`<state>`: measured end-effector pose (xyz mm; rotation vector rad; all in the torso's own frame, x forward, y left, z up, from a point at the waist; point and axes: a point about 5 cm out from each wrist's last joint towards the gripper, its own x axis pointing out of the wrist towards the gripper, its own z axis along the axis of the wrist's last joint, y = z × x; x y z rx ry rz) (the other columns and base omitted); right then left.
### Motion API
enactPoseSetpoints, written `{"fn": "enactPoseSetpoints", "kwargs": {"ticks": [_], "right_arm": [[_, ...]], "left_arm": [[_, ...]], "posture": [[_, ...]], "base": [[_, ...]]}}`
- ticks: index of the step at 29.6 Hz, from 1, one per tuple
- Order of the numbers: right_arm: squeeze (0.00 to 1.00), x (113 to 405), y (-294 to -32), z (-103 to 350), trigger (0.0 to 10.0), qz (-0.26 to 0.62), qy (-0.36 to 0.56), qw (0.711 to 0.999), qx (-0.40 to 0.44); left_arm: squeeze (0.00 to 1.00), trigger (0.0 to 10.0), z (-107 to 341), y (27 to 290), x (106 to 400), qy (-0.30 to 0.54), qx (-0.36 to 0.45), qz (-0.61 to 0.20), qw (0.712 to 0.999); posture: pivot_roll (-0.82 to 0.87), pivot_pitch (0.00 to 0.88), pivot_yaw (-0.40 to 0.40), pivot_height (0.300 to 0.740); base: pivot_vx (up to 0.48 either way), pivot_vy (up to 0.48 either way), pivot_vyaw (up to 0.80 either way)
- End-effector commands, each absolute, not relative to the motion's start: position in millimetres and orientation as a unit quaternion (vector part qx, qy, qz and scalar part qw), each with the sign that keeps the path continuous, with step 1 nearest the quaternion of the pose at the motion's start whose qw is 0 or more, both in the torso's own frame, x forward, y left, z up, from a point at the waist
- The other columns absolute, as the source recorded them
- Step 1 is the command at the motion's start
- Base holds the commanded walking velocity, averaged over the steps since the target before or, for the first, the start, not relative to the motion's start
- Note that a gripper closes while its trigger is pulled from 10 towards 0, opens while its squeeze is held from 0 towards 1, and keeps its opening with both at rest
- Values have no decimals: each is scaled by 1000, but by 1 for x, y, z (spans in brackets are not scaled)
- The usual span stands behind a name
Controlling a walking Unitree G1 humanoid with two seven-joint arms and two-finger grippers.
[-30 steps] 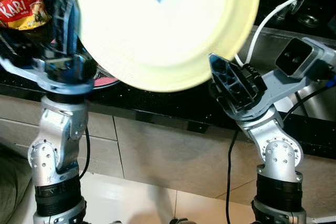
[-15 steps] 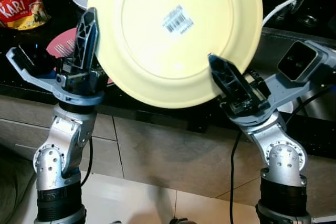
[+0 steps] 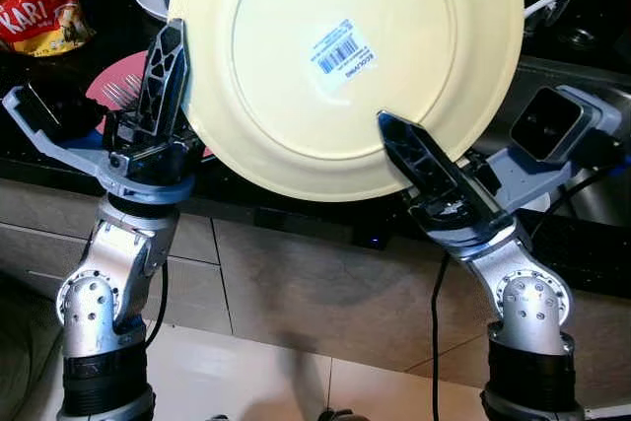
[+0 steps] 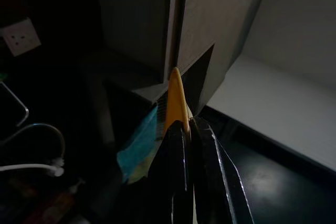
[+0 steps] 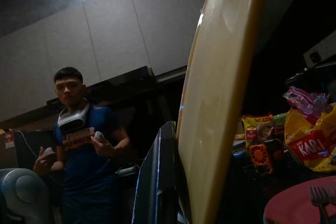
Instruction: Kitchen organization
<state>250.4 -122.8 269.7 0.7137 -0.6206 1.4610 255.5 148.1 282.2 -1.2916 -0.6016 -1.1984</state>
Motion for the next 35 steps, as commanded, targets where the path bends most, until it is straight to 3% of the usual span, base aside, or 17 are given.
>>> {"fn": "enactPoseSetpoints", "kwargs": {"ticks": [1,4,11,17,24,29,30,35], "right_arm": [[0,247,-121,270,0,646,-271,648,298],[0,248,-120,269,0,646,-271,649,298],[0,255,-122,273,0,623,-286,661,305],[0,267,-136,286,0,568,-327,670,349],[0,278,-153,295,0,505,-364,680,389],[0,290,-165,299,0,448,-371,711,396],[0,298,-174,301,0,407,-372,737,391],[0,304,-189,306,0,366,-380,763,373]], "left_arm": [[1000,10000,280,144,258,-238,-542,-511,623],[1000,10000,283,143,254,-239,-538,-532,609],[1000,10000,283,144,252,-241,-527,-538,612],[1000,10000,284,140,234,-231,-479,-594,603],[1000,10000,283,140,234,-229,-457,-595,620],[1000,10000,286,143,240,-235,-436,-573,653],[1000,10000,288,145,241,-238,-417,-568,668],[1000,10000,291,146,243,-241,-387,-562,690]], "posture": [[111,120,-46,740],[113,119,-45,740],[116,114,-47,740],[119,111,-49,740],[120,110,-47,740],[116,115,-48,740],[116,118,-47,740],[113,123,-51,740]], "base": [[0,0,0],[0,0,0],[0,0,0],[0,0,0],[0,0,0],[0,0,0],[0,0,0],[0,0,0]]}}
